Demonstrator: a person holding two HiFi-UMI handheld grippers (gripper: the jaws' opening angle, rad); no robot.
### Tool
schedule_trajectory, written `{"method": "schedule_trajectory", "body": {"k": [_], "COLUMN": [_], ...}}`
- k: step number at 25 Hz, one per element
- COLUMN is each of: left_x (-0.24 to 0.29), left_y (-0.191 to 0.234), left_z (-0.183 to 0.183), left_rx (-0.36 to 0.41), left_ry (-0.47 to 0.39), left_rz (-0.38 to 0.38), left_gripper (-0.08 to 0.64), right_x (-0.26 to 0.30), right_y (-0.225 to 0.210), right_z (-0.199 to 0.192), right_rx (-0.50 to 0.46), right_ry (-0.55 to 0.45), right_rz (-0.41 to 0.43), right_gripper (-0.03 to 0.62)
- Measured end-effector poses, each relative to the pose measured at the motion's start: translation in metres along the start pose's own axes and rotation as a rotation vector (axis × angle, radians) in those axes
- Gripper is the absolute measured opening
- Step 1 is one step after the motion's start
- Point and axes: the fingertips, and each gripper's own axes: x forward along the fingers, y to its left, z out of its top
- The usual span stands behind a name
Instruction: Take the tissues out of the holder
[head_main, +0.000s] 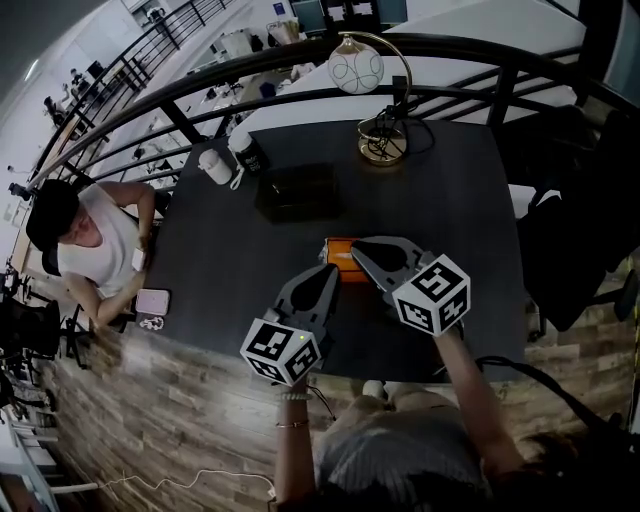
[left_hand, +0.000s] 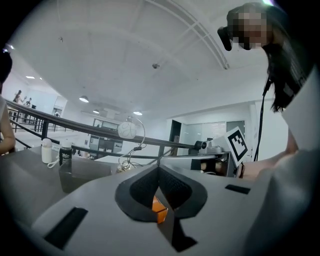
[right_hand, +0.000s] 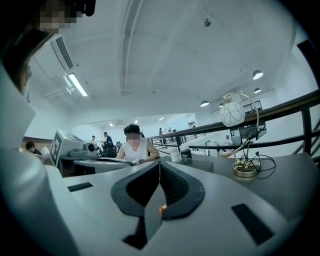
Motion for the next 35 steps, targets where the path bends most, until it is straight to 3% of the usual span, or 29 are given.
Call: {"method": "schedule_trajectory", "body": {"k": [13,35], "left_x": [-0.009,-0.006], "left_y": [-0.013,-0.019], "left_z": [0.015,0.025], "left_rx": [0.031,0.062], "left_ry": [-0.048,-0.071], "left_rz": [-0.019,-0.032], "left_gripper": [0.008,0.008], "right_x": [-0.014,-0.021], "right_y": [0.022,0.017], "right_z": [0.01,0.011], "right_rx": [-0.04,-0.085], "right_ry": [-0.066,-0.1], "right_rz": [0.002,-0.021], "right_gripper": [0.014,0.014]}}
